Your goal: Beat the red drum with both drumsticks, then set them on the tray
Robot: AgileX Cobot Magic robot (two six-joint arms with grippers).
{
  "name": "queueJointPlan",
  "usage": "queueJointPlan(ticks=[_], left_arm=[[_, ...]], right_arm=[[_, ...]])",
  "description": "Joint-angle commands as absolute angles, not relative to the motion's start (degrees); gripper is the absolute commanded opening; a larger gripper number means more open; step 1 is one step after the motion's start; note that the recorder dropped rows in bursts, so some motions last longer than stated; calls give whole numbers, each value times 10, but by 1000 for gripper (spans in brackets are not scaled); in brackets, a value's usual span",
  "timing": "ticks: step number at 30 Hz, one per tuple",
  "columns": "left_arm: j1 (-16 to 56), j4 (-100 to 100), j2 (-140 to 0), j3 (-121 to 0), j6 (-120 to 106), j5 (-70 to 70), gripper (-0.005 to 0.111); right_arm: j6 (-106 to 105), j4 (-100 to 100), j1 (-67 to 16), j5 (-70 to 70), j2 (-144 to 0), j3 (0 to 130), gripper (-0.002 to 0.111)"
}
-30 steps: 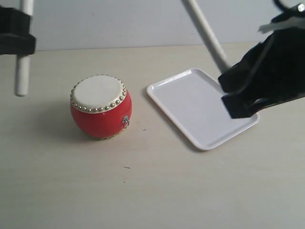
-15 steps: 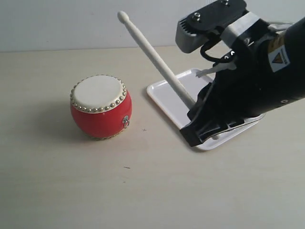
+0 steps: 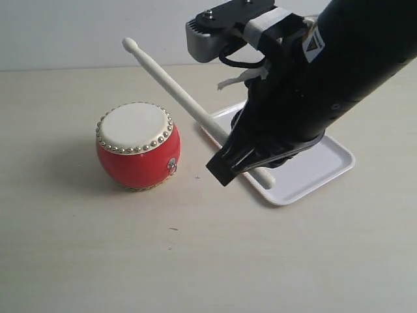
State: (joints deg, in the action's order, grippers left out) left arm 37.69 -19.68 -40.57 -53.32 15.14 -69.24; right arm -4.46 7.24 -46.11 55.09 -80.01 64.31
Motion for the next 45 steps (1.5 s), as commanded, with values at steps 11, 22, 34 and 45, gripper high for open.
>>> queueJointPlan(ticks=[11, 22, 34, 45], left_arm=[[376, -106, -417, -403, 130, -656, 0], [281, -136, -448, -387, 82, -623, 0], [103, 69, -561, -387, -116, -553, 0], [103, 91, -573, -387, -131, -561, 0]], right_arm=[[-22, 74, -463, 543, -801, 650, 0], [0, 63, -463, 524, -800, 650, 0], [0, 35, -463, 526, -816, 651, 0], [-29, 35, -463, 650, -972, 766, 0]])
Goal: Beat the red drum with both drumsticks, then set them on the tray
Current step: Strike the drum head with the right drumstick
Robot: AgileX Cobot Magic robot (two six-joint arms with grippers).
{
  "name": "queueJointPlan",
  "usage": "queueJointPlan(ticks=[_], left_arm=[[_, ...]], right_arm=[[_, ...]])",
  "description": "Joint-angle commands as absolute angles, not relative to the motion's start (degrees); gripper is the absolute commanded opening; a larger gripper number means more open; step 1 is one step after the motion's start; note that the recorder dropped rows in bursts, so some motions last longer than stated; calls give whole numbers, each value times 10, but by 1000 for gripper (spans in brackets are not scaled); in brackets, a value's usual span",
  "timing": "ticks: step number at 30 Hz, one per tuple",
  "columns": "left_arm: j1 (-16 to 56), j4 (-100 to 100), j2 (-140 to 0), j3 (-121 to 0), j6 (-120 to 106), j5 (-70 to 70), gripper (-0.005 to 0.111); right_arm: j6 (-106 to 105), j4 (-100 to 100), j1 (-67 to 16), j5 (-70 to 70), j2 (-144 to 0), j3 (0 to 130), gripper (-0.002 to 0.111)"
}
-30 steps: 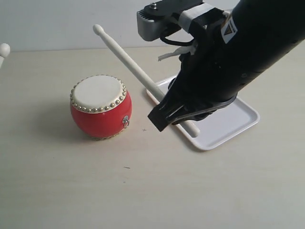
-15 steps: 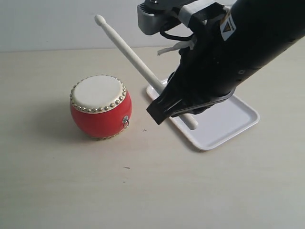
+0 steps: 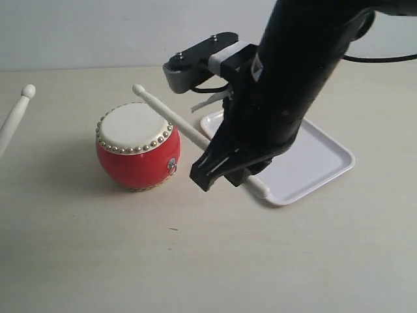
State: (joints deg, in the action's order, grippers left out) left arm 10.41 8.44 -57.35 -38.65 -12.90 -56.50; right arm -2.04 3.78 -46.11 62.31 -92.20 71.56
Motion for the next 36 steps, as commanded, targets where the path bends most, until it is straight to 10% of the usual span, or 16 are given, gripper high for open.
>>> queueJointPlan(ticks=[1, 36], left_arm=[[103, 91, -573, -387, -131, -559, 0], [109, 185, -633, -387, -194, -485, 0]], right_arm=[[-29, 39, -463, 657, -987, 779, 0], [-24, -10, -458, 700, -1040, 878, 0]])
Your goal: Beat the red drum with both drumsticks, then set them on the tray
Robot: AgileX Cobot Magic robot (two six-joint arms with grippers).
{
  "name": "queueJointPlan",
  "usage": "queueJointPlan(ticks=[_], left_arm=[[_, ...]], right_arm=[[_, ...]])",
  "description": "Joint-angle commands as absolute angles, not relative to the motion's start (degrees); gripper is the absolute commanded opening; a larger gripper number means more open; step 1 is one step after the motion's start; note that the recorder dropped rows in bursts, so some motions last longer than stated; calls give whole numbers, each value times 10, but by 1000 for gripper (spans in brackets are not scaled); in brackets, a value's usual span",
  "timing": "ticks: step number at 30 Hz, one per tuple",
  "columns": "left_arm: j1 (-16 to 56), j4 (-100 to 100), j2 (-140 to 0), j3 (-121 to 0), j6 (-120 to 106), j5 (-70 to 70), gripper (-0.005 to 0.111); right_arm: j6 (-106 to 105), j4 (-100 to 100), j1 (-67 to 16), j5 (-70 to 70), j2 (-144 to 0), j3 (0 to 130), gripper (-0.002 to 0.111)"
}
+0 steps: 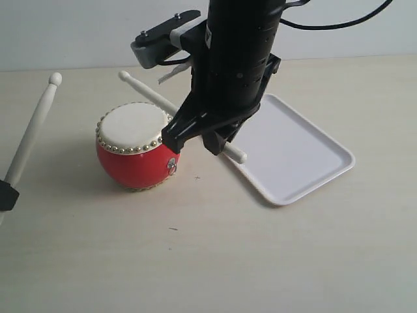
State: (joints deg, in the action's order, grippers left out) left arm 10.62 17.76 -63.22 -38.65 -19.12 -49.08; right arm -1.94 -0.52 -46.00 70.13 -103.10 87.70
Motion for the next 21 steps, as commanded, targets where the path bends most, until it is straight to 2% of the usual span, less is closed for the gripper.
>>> queueJointPlan(ticks=[1, 15, 21], left_arm=[[109, 184, -633, -387, -194, -485, 0], [109, 182, -633, -387, -194, -491, 0], [109, 182, -633, -387, -194, -490, 0]], right_arm=[[-24, -10, -458, 700, -1041, 878, 0], [-24, 15, -458, 700, -1057, 849, 0], [-28, 0, -458, 700, -1021, 876, 0]])
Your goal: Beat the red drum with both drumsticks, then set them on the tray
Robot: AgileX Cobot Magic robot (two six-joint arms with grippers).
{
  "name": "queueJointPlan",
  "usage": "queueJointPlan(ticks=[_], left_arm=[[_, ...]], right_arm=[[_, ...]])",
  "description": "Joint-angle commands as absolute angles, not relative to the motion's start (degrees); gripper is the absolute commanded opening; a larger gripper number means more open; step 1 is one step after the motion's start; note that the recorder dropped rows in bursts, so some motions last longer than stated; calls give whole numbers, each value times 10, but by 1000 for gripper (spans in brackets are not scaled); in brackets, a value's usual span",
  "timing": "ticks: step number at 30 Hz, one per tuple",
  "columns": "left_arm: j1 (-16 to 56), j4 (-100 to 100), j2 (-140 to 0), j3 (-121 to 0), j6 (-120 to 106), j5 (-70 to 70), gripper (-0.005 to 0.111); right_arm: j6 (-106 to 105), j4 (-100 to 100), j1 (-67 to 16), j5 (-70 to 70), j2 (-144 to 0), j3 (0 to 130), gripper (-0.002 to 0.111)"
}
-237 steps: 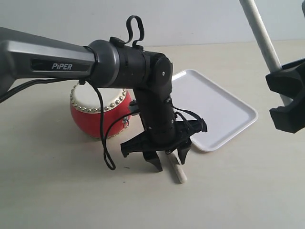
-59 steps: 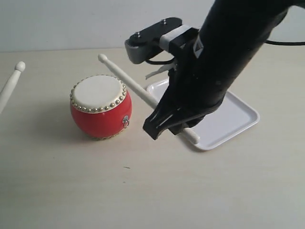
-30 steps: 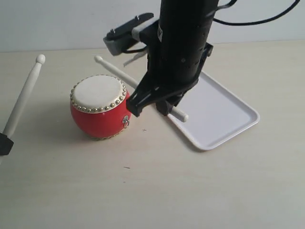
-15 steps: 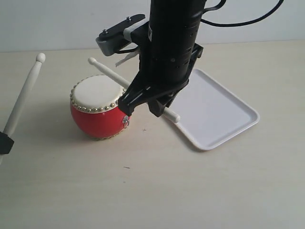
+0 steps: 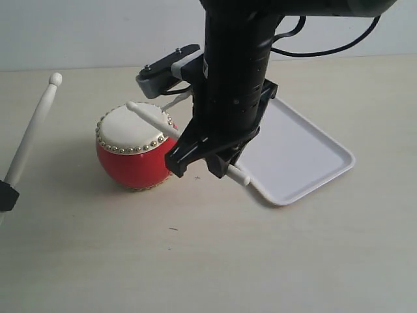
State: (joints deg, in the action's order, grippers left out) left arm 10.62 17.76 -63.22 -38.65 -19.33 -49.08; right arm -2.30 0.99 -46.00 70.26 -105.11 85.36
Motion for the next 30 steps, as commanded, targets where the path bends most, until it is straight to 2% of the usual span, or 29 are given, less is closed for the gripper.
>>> queueJointPlan(ticks=[1, 7, 11, 20, 26, 30], left_arm=[[109, 182, -633, -387, -194, -489, 0], [109, 182, -633, -387, -194, -483, 0], [109, 182, -633, -387, -194, -486, 0], [109, 191, -637, -387, -202, -479, 0], [177, 132, -736, -444, -187, -548, 0], [198, 90, -804, -489, -155, -605, 0]], right_arm=[[-27, 0, -458, 700, -1012, 885, 0], [-31, 61, -458, 700, -1041, 838, 0], [-26, 32, -458, 700, -1078, 816, 0], [-11, 0, -458, 700, -993, 893, 0], [-7, -17, -422, 700, -972, 857, 0], [-30, -9, -398, 700, -966, 827, 0]])
